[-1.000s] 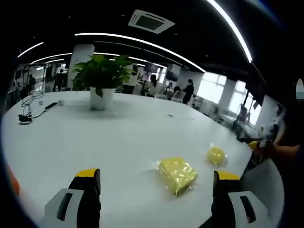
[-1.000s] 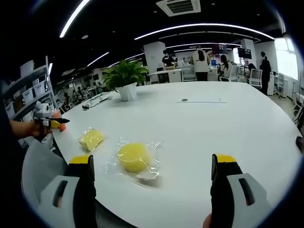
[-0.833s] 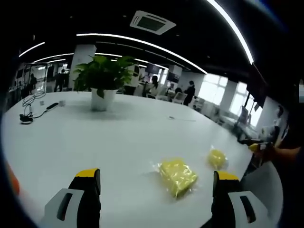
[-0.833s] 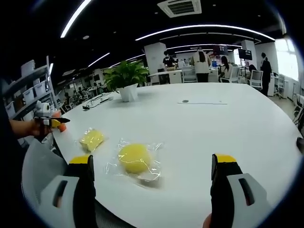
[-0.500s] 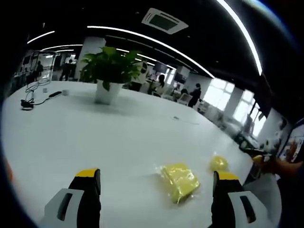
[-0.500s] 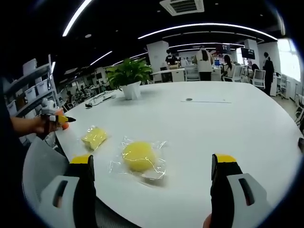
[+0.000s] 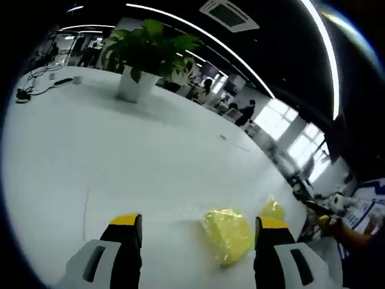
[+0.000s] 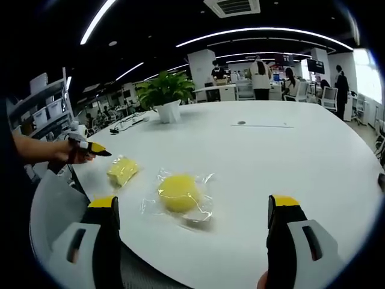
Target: Compare the silicone blocks by pressing each to a similar depth, holding the contact briefly, and releasing to observe deformation and rebound differences across the visible hardness samples.
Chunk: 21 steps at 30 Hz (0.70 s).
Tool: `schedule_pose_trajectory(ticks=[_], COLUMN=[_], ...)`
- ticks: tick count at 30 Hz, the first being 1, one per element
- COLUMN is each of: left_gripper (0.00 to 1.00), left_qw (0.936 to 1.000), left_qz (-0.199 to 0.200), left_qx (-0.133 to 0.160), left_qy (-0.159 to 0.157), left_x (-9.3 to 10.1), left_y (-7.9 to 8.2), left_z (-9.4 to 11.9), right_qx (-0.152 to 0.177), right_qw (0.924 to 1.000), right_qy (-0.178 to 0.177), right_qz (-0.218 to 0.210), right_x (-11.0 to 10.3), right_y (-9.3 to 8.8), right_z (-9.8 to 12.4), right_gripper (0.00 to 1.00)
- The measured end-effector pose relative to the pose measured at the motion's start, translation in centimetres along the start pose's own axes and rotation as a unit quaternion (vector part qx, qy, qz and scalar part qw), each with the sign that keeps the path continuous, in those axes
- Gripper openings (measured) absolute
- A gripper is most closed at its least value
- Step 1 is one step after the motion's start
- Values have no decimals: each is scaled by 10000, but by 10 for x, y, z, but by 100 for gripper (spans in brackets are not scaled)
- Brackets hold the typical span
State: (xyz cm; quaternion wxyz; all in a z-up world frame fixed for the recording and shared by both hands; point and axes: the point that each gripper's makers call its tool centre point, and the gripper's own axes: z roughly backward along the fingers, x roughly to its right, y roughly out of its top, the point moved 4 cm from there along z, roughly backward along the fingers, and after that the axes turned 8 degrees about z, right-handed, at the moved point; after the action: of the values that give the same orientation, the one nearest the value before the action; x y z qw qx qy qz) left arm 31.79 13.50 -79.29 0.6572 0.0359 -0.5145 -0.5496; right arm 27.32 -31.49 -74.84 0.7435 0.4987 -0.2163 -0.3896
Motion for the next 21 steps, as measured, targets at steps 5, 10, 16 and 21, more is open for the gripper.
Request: schedule_pose_trajectory(ticks=[5,10,16,21], left_gripper=[63,50,30,23], left_qw=[9992,9937,9891,9884], left_qz=[224,1042,1362,1388], left_qx=[-281,-261,-310,-412], left_qy=[-180,-332,-470,-457], left_x=[-1,-4,-5,-3], left_y=[-2,-4,-8,-14], left_z=[-18,-33,-43,-46], right_qx=[42,39,17,63], right_qw=[10000,9999,9999,9997], right_qy=[-52,-66,-72,-127], right_qz=[-54,-137,-156,-182], right_x=[0,-3,-5,-2], right_y=[-1,-6,-8,-5], right_z=[1,0,1,1], right_gripper=[96,96,96,96])
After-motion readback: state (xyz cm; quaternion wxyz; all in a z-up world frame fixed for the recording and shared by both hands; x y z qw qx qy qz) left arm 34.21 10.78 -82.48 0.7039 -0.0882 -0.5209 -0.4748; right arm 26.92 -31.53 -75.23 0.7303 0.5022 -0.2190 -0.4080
